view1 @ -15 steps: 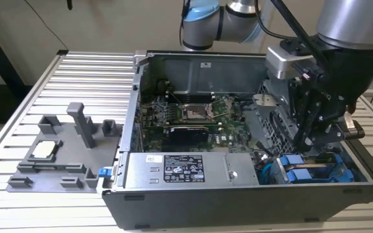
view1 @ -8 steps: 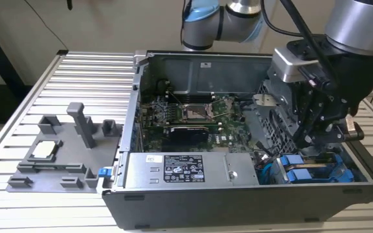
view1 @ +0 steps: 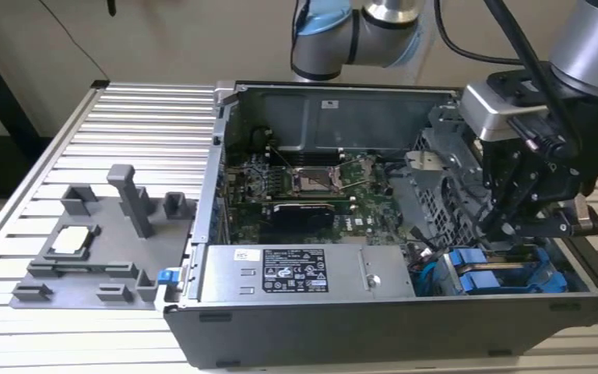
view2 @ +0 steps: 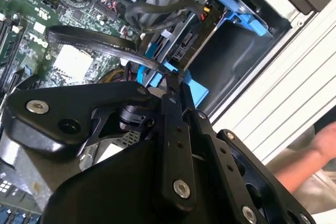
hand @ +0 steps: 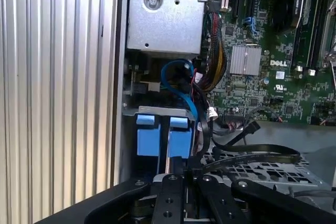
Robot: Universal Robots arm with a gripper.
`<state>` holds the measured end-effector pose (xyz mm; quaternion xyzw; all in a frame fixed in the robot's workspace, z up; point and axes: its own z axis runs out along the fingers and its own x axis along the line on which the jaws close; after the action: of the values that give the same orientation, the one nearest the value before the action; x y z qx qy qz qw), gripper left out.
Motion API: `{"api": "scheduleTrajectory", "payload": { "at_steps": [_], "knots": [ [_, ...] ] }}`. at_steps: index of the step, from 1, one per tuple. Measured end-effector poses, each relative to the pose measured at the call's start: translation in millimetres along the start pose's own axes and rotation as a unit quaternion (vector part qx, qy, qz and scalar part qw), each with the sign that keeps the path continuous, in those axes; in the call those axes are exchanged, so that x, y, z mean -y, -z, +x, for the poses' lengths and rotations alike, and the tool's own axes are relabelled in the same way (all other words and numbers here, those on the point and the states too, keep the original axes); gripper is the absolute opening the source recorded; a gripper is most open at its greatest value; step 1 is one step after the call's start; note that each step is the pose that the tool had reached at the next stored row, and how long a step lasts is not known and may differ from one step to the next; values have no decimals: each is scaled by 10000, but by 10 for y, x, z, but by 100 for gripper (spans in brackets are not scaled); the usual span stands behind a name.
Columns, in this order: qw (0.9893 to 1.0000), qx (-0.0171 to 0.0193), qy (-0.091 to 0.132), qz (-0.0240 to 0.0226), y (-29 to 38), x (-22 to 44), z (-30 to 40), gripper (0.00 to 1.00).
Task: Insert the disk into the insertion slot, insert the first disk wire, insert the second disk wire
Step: 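Insert the second disk wire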
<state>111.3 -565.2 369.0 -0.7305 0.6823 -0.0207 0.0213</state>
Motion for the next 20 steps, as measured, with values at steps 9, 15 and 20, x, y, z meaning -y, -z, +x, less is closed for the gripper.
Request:
{"api": "scheduleTrajectory", "payload": {
  "at_steps": [9, 15, 20],
  "knots": [
    [9996, 270, -15, -33, -56, 178, 79, 16],
    [9991, 340, -26, -263, -86, 232, 140, 16],
    [9990, 348, -40, -274, -169, 278, 160, 16]
  ]
}}
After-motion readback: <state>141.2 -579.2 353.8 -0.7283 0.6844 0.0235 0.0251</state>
